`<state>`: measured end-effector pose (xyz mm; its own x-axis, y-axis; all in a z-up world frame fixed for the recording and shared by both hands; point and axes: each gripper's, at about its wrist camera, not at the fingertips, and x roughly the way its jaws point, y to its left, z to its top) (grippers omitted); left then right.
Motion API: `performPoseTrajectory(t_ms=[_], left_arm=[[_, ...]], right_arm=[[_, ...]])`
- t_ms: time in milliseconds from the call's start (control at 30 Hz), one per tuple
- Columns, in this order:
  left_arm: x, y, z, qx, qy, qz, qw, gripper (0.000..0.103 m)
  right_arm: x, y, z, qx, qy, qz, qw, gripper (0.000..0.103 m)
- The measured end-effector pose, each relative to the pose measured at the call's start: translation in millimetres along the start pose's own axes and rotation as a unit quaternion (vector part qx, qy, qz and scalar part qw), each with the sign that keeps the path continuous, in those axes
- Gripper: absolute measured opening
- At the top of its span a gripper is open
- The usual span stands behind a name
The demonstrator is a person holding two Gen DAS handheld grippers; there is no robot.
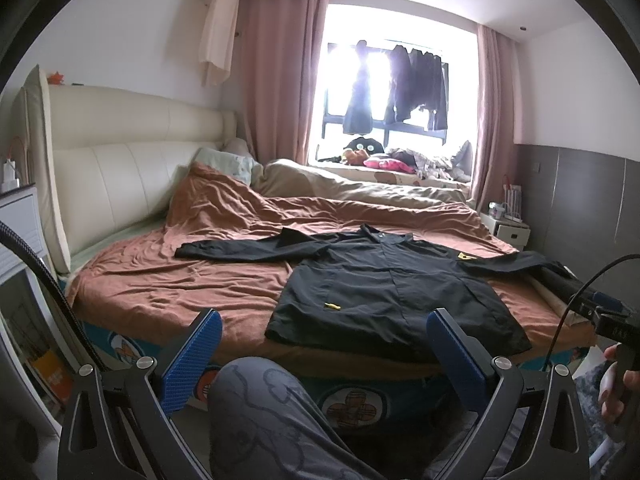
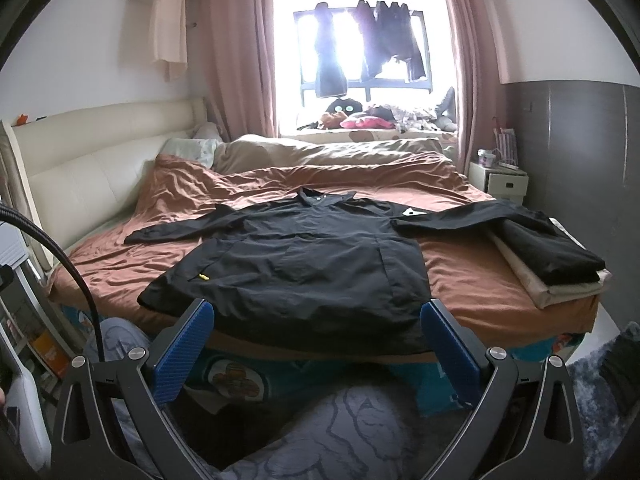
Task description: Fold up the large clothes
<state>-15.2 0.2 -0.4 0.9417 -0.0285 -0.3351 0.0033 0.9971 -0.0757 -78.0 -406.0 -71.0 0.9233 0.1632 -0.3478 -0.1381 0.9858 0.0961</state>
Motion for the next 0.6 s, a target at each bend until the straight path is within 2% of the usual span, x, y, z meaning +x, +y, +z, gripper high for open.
performPoseTrajectory(t_ms=[600], left_arm=[[-0.8, -2.3, -2.2, -0.002, -0.001, 0.002, 1.0000, 0.103]], right_arm=[[-1.0, -3.4, -0.5, 0.007, -0.003, -0.001, 1.000, 0.103]])
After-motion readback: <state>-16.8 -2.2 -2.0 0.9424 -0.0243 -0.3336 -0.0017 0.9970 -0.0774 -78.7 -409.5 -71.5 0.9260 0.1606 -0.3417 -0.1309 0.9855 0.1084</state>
